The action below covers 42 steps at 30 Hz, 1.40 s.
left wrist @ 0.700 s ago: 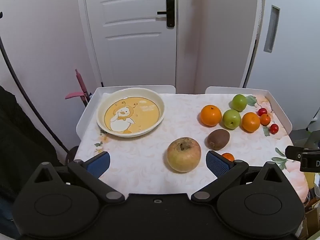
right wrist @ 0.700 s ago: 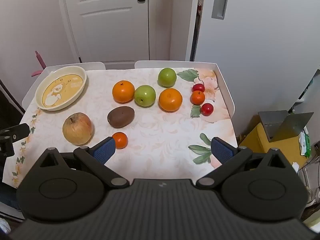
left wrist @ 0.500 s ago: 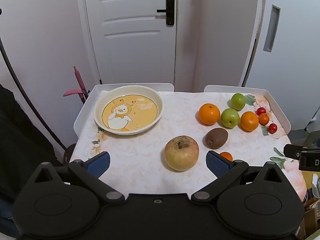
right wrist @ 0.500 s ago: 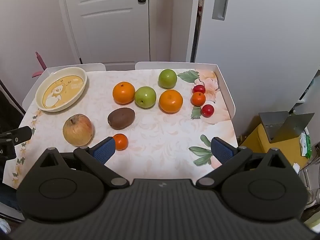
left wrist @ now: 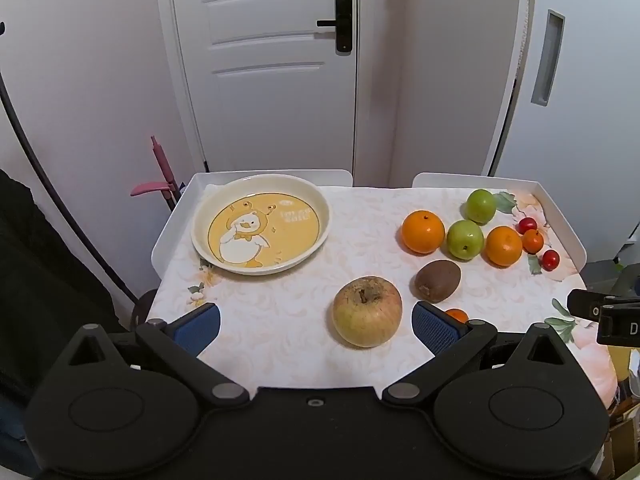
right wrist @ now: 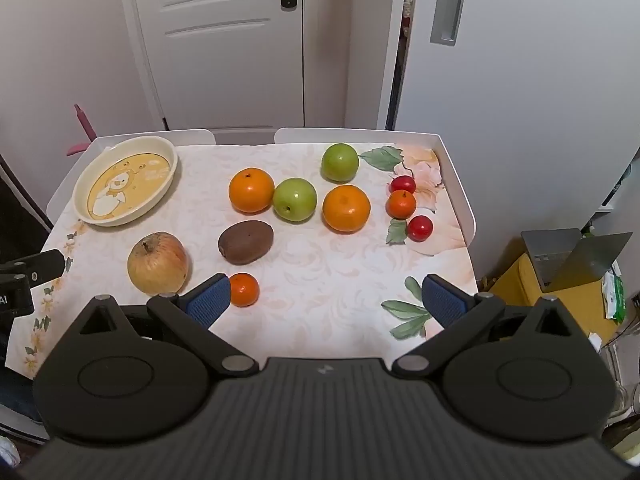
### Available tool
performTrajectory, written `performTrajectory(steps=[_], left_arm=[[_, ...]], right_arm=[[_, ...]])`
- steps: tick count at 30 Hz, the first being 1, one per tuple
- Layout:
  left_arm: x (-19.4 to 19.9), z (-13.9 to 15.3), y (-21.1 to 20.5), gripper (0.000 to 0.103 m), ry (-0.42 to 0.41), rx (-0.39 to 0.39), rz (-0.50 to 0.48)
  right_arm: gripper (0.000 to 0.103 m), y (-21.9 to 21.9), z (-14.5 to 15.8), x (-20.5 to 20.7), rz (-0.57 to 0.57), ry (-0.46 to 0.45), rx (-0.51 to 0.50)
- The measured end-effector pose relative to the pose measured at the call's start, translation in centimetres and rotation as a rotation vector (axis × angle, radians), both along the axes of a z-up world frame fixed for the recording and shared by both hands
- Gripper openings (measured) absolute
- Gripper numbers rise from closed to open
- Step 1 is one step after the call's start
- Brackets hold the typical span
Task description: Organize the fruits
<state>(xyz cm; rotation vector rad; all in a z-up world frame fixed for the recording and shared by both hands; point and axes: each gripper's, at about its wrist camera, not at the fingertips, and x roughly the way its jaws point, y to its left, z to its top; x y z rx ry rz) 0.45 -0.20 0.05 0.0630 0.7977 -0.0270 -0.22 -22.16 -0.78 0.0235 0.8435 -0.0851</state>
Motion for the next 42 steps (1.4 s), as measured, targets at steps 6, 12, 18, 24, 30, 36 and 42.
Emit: performTrajectory(steps=[6, 12, 18, 24, 30, 36, 42], left_arm=[[0.3, -0.01, 0.09, 0.103, 0.003, 0.002, -0.008], [0.49, 0.0, 0.04, 0.103, 0.006, 0.002, -0.012], [0.44, -0.03, -0.04, 0.103, 0.005, 0.004, -0.01], [0.42, -0.09, -0.04, 0.103, 0.005, 0.005, -0.009], [0.45, -0.22, -0.21, 0.103, 0.004, 0.005, -0.007], [0.52, -0.26, -0.13, 0.103, 0.004, 0.004, -0.003], [0.59, -0.23, -0.1, 0.103, 0.004, 0.004, -0.001]], right_arm=[[0.103, 0.07, -0.06, 0.17, -0.003, 0.0, -0.001], [0.103, -0.11, -0.11, 0.08, -0.001, -0.002, 0.001], [0.103, -0.16, -0.08, 0.13, -0.001, -0.003, 0.001], [0.103, -0.13, -0.06, 0.19, 0.002, -0.002, 0.0], [0.103, -0.2, -0.12, 0.2, -0.001, -0.005, 0.001], [0.103, -0.26, -0.13, 0.22, -0.002, -0.007, 0.002], [0.103, -0.22, -0.15, 0.21, 0.0, -0.006, 0.003]])
